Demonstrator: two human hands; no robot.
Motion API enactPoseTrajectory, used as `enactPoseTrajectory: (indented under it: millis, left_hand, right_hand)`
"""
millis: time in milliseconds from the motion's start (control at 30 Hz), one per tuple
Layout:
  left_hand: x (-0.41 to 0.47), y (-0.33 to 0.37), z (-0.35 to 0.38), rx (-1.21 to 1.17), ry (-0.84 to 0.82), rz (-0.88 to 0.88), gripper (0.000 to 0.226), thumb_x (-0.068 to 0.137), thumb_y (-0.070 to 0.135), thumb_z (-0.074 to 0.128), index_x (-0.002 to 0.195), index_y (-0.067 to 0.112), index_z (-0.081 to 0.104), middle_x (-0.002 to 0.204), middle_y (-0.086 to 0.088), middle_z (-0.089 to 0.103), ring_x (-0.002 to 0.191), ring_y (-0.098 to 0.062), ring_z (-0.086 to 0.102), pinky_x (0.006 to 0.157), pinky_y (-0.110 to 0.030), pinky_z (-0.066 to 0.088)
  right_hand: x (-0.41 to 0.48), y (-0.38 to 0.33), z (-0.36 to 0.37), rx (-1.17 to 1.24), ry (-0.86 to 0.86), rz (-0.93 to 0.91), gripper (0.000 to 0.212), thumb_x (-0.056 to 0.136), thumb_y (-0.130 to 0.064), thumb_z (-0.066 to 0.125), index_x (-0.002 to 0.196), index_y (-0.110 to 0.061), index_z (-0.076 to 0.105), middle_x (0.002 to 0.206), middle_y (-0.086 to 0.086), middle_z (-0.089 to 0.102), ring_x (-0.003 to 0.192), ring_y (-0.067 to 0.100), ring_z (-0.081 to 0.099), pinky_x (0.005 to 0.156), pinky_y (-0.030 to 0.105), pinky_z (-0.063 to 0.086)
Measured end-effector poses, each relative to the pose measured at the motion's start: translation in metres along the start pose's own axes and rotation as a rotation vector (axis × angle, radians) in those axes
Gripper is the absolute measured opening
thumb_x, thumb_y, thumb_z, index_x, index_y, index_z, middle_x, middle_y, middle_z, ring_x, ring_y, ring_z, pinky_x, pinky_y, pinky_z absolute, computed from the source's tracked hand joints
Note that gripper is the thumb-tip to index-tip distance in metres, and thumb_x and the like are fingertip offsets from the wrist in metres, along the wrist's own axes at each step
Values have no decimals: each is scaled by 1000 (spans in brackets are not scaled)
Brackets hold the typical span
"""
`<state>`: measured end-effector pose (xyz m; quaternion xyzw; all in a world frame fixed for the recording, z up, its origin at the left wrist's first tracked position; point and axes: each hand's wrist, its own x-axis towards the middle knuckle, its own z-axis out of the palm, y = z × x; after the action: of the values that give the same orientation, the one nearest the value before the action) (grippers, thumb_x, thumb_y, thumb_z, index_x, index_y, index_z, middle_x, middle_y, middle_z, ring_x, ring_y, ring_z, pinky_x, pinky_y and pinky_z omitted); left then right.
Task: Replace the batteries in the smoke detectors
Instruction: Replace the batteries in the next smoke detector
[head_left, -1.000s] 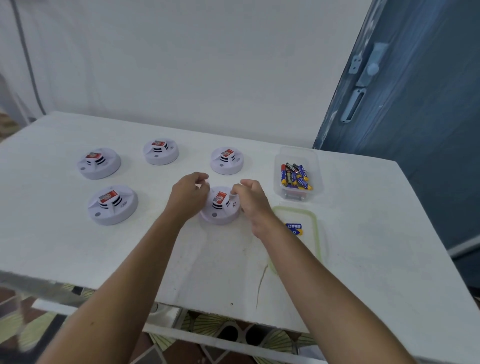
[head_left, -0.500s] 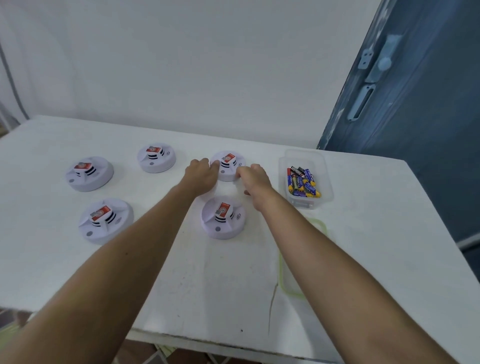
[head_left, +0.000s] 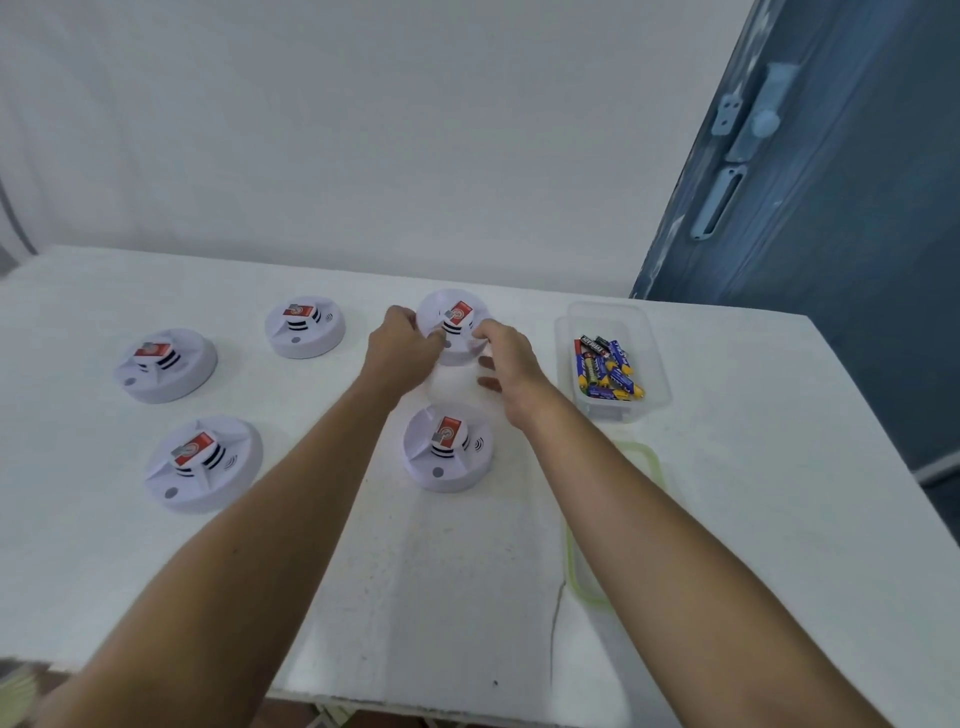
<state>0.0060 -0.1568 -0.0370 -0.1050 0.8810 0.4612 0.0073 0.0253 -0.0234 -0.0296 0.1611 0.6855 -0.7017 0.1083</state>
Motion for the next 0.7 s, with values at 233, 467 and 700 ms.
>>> enactPoseTrajectory:
  millis: [233, 467, 700]
  left_hand:
    - [-31, 22, -3, -126, 87, 326, 57, 76, 30, 80, 124, 22, 51, 113, 4, 59, 90, -7, 61, 78, -22, 53]
    - [-74, 33, 11, -147, 26, 684, 41, 82, 4, 72, 118, 21, 63, 114, 4, 61, 104, 1, 58, 84, -11, 50]
    - [-98, 29, 21, 0, -110, 856, 40, 77, 18, 79, 114, 16, 66, 116, 6, 63, 111, -4, 56, 89, -19, 46]
  right_hand:
    - [-24, -9, -25, 392, -104, -66, 38, 102, -43, 45, 136, -29, 52, 138, 7, 55, 124, 34, 54, 94, 39, 46]
    - [-44, -10, -57, 698, -182, -51, 57, 100, -58, 34, 132, -17, 57, 130, 17, 61, 111, 37, 61, 106, 51, 44]
    - [-60, -1, -86, 813, -226, -32, 42, 97, -42, 41, 115, -9, 60, 114, 14, 59, 113, 32, 55, 109, 41, 38]
